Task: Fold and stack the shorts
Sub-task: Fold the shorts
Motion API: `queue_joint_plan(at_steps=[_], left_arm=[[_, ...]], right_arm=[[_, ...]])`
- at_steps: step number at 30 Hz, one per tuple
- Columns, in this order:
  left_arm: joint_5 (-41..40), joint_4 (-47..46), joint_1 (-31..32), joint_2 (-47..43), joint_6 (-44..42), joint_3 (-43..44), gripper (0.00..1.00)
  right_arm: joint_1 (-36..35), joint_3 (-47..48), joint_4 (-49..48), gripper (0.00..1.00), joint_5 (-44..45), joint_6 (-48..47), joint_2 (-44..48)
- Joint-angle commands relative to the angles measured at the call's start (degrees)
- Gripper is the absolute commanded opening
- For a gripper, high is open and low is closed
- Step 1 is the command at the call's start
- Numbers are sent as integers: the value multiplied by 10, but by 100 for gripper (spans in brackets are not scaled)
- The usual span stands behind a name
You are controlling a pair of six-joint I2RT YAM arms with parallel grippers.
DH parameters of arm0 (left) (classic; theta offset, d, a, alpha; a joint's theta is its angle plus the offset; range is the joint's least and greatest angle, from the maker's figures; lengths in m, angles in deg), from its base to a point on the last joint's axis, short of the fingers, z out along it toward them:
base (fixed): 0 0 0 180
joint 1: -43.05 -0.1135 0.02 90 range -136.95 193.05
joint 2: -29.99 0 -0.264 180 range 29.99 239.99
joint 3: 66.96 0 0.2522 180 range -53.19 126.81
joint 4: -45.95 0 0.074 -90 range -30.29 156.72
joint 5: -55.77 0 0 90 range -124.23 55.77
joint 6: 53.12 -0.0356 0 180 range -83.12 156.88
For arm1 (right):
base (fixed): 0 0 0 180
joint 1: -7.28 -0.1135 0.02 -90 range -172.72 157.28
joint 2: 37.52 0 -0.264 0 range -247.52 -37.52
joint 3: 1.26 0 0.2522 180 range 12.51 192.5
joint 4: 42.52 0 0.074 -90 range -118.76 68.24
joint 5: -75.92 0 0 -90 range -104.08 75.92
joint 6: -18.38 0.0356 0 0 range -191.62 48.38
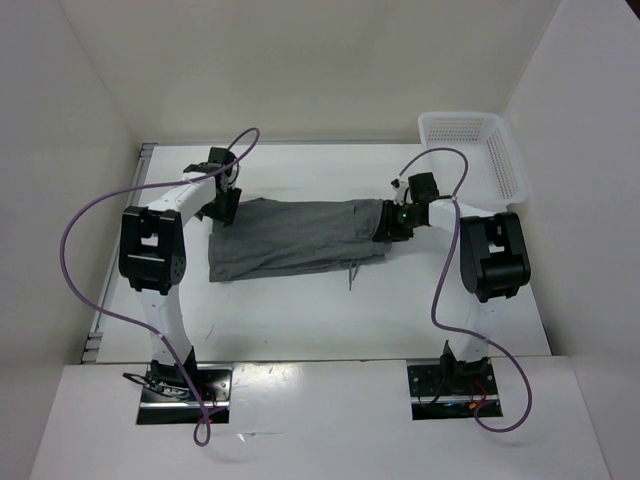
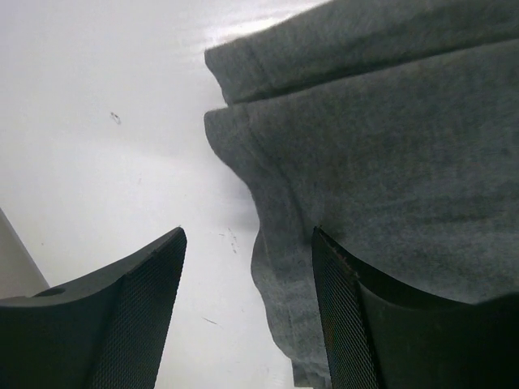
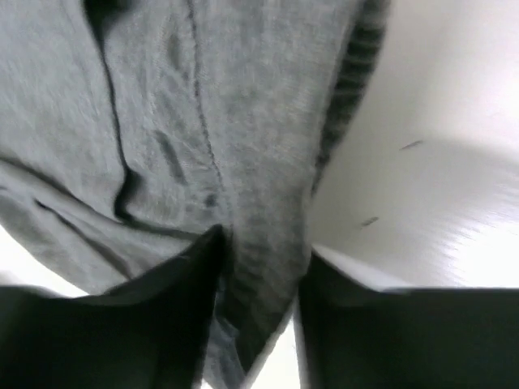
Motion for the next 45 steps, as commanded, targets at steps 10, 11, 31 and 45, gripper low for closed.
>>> queue_joint_plan(at_steps=[10,11,31,45], left_arm=[[84,37,-40,-13,-2,-41,71],[98,42,-40,-13,-2,-41,71],[215,53,56,132,-2,120,24],[232,93,137,298,-2,440,23]], right_arm=[[-13,34,-24,0,14,7,-43],[-13,40,-24,0,15,0,-43],[22,195,102,0,196,-212,59],[-120,454,227,0,371,-288,15]])
